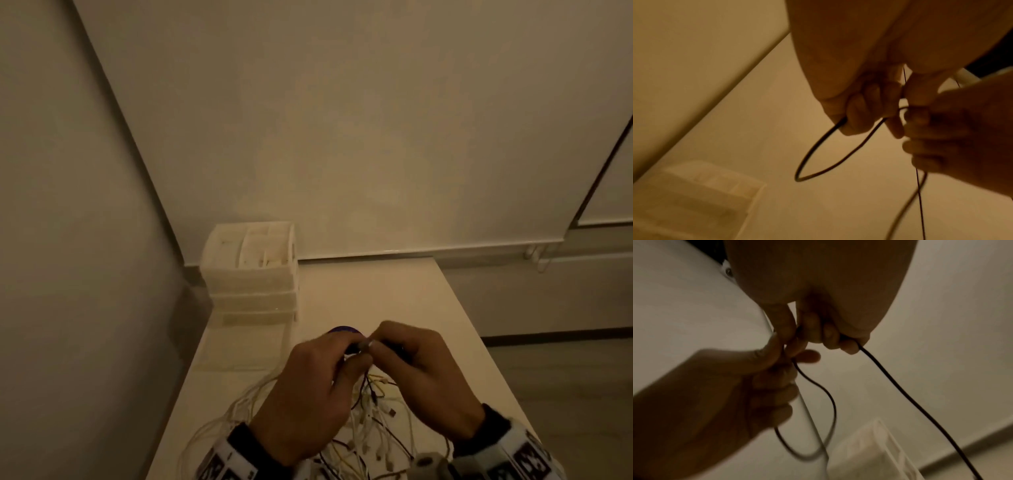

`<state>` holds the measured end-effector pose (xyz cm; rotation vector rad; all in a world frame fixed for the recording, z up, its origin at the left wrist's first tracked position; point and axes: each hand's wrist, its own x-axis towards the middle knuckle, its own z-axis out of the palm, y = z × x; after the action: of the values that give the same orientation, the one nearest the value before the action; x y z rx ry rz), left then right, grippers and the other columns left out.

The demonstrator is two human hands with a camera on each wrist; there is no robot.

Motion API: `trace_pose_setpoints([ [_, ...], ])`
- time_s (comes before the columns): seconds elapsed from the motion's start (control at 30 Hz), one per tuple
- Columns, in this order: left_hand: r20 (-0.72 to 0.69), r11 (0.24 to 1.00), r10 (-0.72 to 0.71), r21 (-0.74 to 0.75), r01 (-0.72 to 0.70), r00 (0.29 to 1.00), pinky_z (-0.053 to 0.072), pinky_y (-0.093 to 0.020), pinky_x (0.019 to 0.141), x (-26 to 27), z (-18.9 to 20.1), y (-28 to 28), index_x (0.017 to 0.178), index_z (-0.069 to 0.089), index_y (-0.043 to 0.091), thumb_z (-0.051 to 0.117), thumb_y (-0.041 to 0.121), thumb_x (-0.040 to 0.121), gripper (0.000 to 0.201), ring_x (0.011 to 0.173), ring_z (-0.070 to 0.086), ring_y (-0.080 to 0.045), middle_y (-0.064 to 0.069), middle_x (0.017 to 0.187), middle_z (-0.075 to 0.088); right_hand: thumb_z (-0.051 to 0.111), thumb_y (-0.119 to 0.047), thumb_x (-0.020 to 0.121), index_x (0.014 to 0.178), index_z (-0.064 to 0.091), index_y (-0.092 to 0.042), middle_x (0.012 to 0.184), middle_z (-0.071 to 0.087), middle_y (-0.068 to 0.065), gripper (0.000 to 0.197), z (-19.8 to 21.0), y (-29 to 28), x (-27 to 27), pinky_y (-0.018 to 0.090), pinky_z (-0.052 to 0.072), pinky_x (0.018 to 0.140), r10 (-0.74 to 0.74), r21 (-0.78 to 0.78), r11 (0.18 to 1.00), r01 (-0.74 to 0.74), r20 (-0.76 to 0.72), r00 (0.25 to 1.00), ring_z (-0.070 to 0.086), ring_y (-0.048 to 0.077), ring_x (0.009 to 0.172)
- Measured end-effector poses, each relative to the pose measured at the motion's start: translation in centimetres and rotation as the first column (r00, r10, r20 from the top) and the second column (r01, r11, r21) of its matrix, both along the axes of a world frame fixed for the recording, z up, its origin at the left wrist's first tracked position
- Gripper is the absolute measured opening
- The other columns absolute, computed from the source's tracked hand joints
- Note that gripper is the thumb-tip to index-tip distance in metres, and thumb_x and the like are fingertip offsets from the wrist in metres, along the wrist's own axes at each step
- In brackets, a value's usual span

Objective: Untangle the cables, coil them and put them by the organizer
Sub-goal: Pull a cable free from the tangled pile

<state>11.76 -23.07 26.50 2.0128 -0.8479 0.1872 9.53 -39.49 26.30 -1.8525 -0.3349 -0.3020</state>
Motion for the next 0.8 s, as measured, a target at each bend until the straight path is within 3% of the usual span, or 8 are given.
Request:
trace_pose_setpoints([
  [0.07,0.063,0.998,0.030,-0.051,-0.027,0.998,0.037,-0.015,0.057,0.3,0.3,-0.7,0.085,0.061,0.020,0.053,0.030,0.097,0.017,0.061,0.052,-0.007,0.012,0.070,0.055,0.051,-0.043,0.087,0.075,0.066,-0.023,0.065,0.059,-0.005,0.027,1.1,-0.4,0.1,0.028,0.042,0.058,0.017,-0.011,1.000,-0.016,0.036,0.999,0.052,0.011,0.061],
  [0.13,0.107,0.991,0.088,-0.108,-0.076,0.990,0.030,-0.008,0.055,0.6,1.2,-0.9,0.076,0.056,0.020,0.056,0.024,0.095,0.020,0.055,0.047,-0.001,0.016,0.062,0.050,0.048,-0.044,0.089,0.081,0.066,-0.018,0.065,0.056,-0.007,0.032,0.8,-0.9,0.0,0.026,0.041,0.060,0.025,0.038,0.999,-0.026,0.036,0.999,0.049,0.010,0.062],
  [0.3,0.123,0.911,0.289,-0.339,-0.234,0.949,0.037,-0.014,0.049,2.2,3.6,0.8,0.073,0.056,0.025,0.047,0.041,0.094,0.028,0.052,0.049,-0.005,0.011,0.063,0.056,0.045,-0.048,0.089,0.081,0.067,-0.021,0.062,0.051,-0.005,0.036,-3.4,-1.1,-1.2,0.023,0.038,0.060,-0.023,0.115,0.993,0.031,-0.068,0.997,0.045,0.009,0.059],
  [0.43,0.142,0.864,0.383,-0.405,-0.300,0.913,0.034,-0.013,0.049,2.8,4.5,2.7,0.073,0.058,0.024,0.047,0.038,0.096,0.029,0.050,0.045,-0.001,0.014,0.059,0.054,0.044,-0.053,0.088,0.083,0.068,-0.021,0.065,0.054,-0.001,0.040,-5.7,-0.9,-1.5,0.024,0.039,0.060,-0.066,0.091,0.993,0.076,-0.113,0.991,0.046,0.008,0.060],
  [0.53,0.026,0.763,0.482,-0.504,-0.405,0.876,0.033,-0.029,0.047,3.6,3.4,4.4,0.072,0.059,0.028,0.045,0.049,0.094,0.034,0.047,0.038,-0.009,0.006,0.053,0.048,0.046,-0.040,0.092,0.083,0.070,-0.021,0.064,0.056,0.000,0.031,-6.1,-0.3,-0.8,0.025,0.041,0.060,-0.075,0.111,0.990,0.089,-0.117,0.990,0.048,0.009,0.059],
  [0.6,0.010,0.717,0.547,-0.522,-0.462,0.837,0.035,-0.032,0.051,3.9,3.1,5.6,0.074,0.060,0.028,0.044,0.054,0.093,0.036,0.049,0.040,-0.014,0.007,0.054,0.050,0.045,-0.036,0.093,0.080,0.068,-0.024,0.062,0.055,-0.003,0.029,-6.4,0.1,-0.2,0.024,0.040,0.060,-0.088,0.075,0.992,0.097,-0.113,0.990,0.048,0.008,0.058],
  [0.7,-0.028,0.644,0.617,-0.557,-0.524,0.787,0.037,-0.030,0.051,4.3,2.9,7.1,0.074,0.061,0.025,0.047,0.044,0.096,0.032,0.050,0.043,-0.010,0.005,0.055,0.052,0.043,-0.034,0.098,0.078,0.065,-0.024,0.064,0.057,-0.012,0.031,-7.1,-0.1,0.9,0.018,0.038,0.060,-0.114,-0.008,0.993,0.114,-0.104,0.988,0.048,0.003,0.059],
  [0.8,-0.094,0.527,0.684,-0.622,-0.579,0.724,0.039,-0.032,0.054,4.4,3.0,9.4,0.075,0.063,0.024,0.047,0.046,0.097,0.035,0.051,0.046,-0.018,0.008,0.052,0.050,0.047,-0.032,0.098,0.076,0.062,-0.024,0.065,0.054,-0.004,0.028,-7.8,-0.5,1.8,0.021,0.037,0.060,-0.159,-0.083,0.985,0.151,-0.095,0.983,0.046,0.003,0.059],
])
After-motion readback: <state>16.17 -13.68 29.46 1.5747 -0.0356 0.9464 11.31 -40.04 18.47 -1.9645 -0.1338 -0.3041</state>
